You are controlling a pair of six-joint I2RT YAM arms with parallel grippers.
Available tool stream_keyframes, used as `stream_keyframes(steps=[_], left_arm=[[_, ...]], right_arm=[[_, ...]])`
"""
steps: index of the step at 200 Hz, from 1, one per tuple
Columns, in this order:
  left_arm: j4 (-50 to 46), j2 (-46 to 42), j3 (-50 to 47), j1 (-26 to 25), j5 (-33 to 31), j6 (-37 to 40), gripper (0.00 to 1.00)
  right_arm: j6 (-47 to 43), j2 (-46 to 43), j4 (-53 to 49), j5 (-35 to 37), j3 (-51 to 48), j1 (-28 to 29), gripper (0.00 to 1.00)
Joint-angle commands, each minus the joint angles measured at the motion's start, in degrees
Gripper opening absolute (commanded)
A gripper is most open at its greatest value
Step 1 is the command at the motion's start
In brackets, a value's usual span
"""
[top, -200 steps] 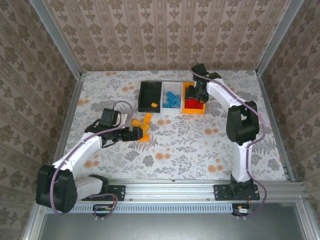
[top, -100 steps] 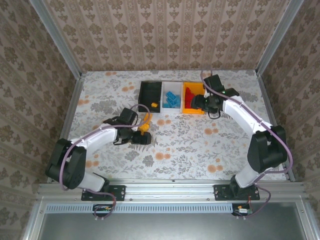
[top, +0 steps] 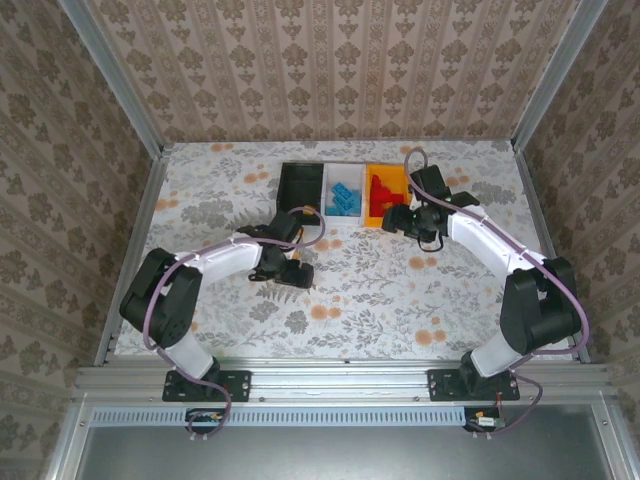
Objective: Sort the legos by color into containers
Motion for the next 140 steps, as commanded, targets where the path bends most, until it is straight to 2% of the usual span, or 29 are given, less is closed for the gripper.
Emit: stream_keyframes(steps=[1, 52, 89, 140], left_arm=[[-4.32, 1.76, 2.67, -1.34, -4.36, 1.04, 0.9], [-4.53, 4.53, 4.0, -2.01, -5.33, 1.09, 0.8], [-3.86, 4.42, 3.67, -2.1, -5.08, 1.22, 0.69], [-3.18, 0.02, 2.46, -2.33, -3.65, 1.44, 0.64]], right_arm=[[1.24, -1.32, 1.75, -1.56, -1.83, -0.08, 0.66], [1.69, -1.51, 1.75, -1.92, -3.0, -0.12, 0.66], [1.95, -1.94, 1.81, -1.96, -3.61, -0.05, 0.66], [2.73, -2.75, 3.47, -1.92, -5.1, -0.04, 0.66]])
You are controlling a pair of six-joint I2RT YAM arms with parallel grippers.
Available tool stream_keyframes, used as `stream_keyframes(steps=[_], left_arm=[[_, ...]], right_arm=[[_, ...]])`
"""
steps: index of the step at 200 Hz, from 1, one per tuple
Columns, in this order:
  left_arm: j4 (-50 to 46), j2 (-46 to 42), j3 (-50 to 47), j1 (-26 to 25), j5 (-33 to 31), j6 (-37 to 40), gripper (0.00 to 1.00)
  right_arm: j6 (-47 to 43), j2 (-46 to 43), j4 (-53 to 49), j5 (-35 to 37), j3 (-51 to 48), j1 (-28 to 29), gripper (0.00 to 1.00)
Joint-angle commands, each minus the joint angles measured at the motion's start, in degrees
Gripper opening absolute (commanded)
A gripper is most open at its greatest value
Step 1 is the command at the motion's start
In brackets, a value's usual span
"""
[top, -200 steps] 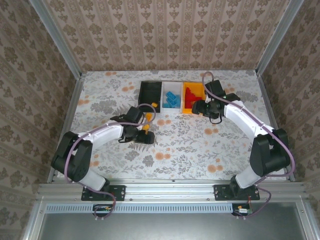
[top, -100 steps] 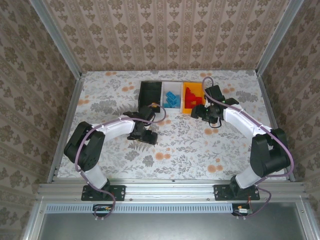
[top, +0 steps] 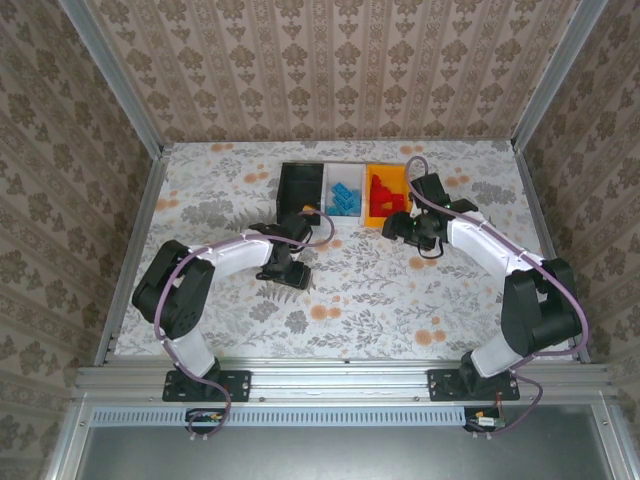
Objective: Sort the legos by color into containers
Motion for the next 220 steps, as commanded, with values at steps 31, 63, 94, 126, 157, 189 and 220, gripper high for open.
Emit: stream_keyframes(steps=[31, 63, 94, 126, 157, 189, 220], left_arm=[[-0.66, -7.79, 0.02, -1.44, 4.5, 0.02, 0.64], [-0.42, -11.85, 4.0, -1.31, 8.92, -1.13, 0.64], [-3.21, -11.37, 13.29, 3.16, 10.36, 1.49, 0.64], [-6.28, -5.41, 26.13, 9.12, 10.56, 5.88, 0.64], [-6.73, 3.3, 36.81, 12.33, 10.05, 8.07, 0.64], [-7.89, 13.01, 45.88, 14.41, 9.75, 8.78, 0.64], [-10.9, 20.82, 53.16, 14.37, 8.42, 9.42, 0.64]], right_arm=[[1.4, -2.31, 1.74, -0.96, -1.95, 0.24, 0.66], [1.85, -2.47, 2.17, -0.95, -3.01, 0.32, 0.66], [2.27, -3.2, 2.78, -0.83, -4.64, 0.75, 0.66], [2.81, -4.17, 3.61, -0.78, -7.54, 1.68, 0.66], [4.0, -5.79, 4.85, -0.64, -11.7, 2.8, 0.66], [4.67, -7.28, 4.94, -0.13, -14.74, 4.43, 0.66], [4.85, -8.17, 4.51, 0.18, -16.35, 5.25, 0.67]])
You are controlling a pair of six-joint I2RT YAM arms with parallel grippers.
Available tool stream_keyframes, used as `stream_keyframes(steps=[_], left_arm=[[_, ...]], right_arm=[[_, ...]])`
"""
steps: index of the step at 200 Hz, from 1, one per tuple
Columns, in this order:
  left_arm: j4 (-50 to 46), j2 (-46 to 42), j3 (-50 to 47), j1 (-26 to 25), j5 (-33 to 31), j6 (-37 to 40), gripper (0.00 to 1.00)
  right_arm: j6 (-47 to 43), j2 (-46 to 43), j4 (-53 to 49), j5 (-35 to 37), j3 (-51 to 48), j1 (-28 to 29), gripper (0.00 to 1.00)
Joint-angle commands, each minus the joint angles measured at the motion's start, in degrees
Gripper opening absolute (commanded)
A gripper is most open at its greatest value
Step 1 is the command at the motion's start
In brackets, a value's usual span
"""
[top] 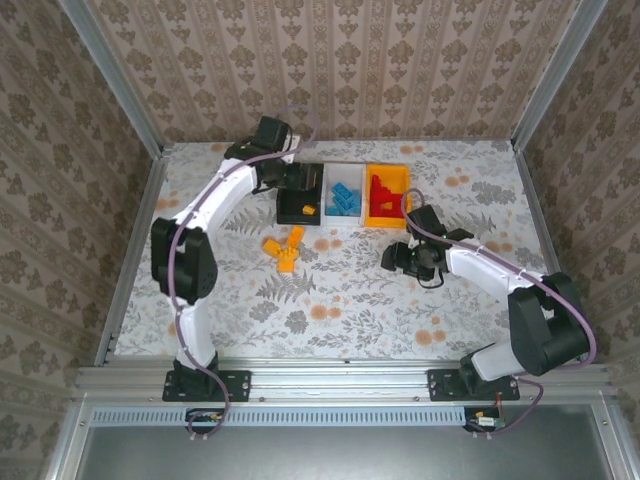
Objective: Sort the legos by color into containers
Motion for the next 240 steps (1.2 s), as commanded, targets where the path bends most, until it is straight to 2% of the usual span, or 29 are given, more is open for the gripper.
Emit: stream_keyframes(steps=[1, 38, 73, 134, 178, 212, 240], left_arm=[[-4.52, 3.7, 5.27, 0.45, -1.19, 2.07, 0.64], [-5.54, 8.16, 8.58, 0.67, -1.88, 2.15, 0.65], [-6.68, 10.56, 10.09, 0.81, -2.13, 2.29, 0.76], [-5.58, 9.04, 7.81, 0.87, -1.9, 1.94, 0.82], [-1.9, 1.19, 0.22, 0.94, -1.36, 1.42, 0.9], [3.63, -9.11, -11.75, 0.88, -0.47, 0.46, 0.99], [6.23, -17.14, -21.06, 0.93, 0.28, 0.01, 1.0]], right_arm=[[0.95, -2.01, 0.42, 0.53, -1.29, 0.56, 0.67], [0.34, -3.87, -0.5, 1.13, -2.02, 0.7, 0.67], [0.21, -4.77, -0.96, 1.49, -2.53, 0.64, 0.67], [0.42, -5.85, -1.49, 1.66, -2.64, 0.67, 0.68], [0.91, -5.49, -0.93, 1.38, -2.66, 0.83, 0.68], [1.81, -4.95, 0.6, 0.91, -3.35, 1.32, 0.7], [2.2, -4.02, 1.58, 0.63, -3.19, 2.04, 0.7]])
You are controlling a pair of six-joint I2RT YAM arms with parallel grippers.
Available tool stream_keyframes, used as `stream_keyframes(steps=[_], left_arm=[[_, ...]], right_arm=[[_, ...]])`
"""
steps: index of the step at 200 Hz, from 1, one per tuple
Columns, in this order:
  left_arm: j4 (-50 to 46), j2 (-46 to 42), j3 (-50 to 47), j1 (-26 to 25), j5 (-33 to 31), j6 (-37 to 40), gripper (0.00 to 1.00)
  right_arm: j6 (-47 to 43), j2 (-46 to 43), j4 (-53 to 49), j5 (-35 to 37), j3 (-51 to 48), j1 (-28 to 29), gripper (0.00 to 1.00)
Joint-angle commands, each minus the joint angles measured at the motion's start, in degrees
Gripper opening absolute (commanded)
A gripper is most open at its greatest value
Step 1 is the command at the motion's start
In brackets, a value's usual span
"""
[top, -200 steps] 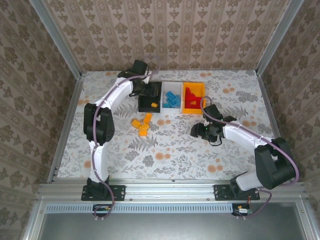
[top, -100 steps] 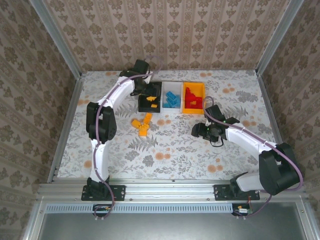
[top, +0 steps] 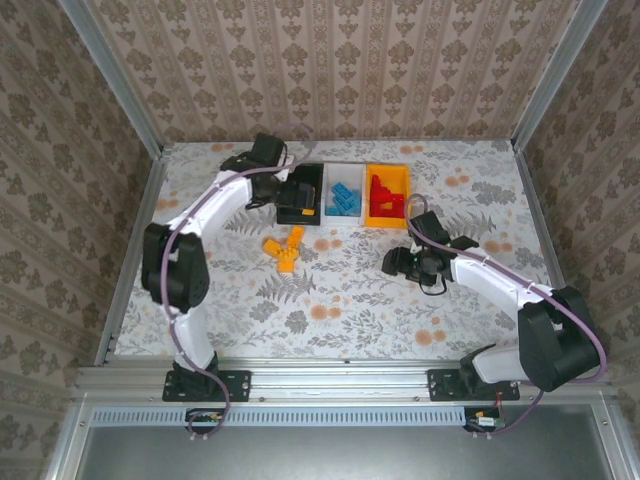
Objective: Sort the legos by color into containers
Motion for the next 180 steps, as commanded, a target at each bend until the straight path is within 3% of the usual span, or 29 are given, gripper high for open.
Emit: stream_keyframes(steps=[1, 87, 180], left_arm=[[4.02, -7.07, -5.85, 0.56, 1.28, -0.76, 1.0], [5.25, -23.03, -24.02, -0.19, 1.91, -3.85, 1.0], [5.91, -24.05, -33.41, -5.41, -0.71, -5.83, 1.0]], right_arm=[[1.34, 0.56, 1.6, -0.31, -0.4, 0.82, 0.7], [1.81, 5.13, 4.34, -1.41, 1.17, 2.67, 0.72], [1.15, 6.41, 4.71, -2.43, 2.26, 2.76, 0.73]])
